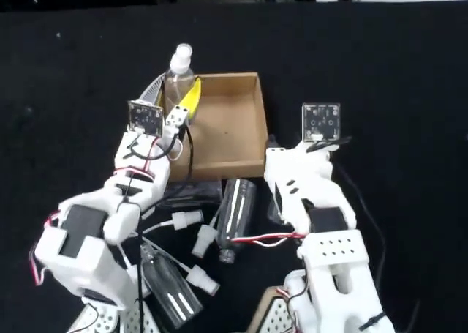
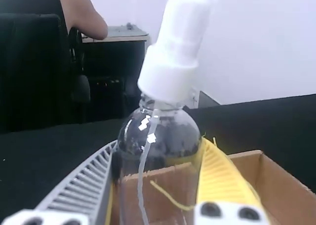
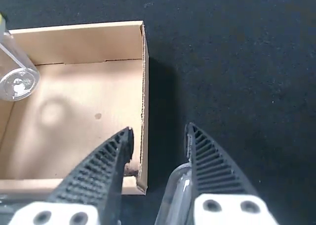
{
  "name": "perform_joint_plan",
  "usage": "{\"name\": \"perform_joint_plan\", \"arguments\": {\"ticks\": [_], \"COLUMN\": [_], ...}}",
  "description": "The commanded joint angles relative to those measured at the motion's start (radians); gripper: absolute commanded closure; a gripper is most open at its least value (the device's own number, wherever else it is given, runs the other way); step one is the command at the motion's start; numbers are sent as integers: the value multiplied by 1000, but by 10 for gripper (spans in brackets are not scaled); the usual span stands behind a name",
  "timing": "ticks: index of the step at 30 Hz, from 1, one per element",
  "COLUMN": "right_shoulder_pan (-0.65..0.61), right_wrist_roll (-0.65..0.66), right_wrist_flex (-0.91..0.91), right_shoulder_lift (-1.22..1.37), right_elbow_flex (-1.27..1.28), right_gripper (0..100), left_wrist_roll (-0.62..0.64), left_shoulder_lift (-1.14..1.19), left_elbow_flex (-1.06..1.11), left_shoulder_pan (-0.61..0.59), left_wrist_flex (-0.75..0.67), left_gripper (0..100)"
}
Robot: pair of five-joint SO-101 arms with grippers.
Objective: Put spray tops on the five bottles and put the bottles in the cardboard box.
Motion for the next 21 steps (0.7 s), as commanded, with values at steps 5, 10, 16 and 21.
{"name": "perform_joint_plan", "arguments": {"ticks": [5,10,16,21], "right_shoulder_pan": [23,21,21,21], "right_wrist_roll": [-3,-3,-3,-3], "right_wrist_flex": [-25,-26,-25,-23], "right_shoulder_lift": [-16,-16,-16,-16], "right_elbow_flex": [-8,-8,-8,-8], "right_gripper": [861,861,861,861], "left_wrist_roll": [14,80,78,77], "left_shoulder_lift": [63,64,114,144], "left_elbow_flex": [-58,-58,-58,-51], "left_shoulder_pan": [-48,-59,-61,-77], "left_wrist_flex": [-147,-147,-149,-153], "left_gripper": [968,968,964,964]}}
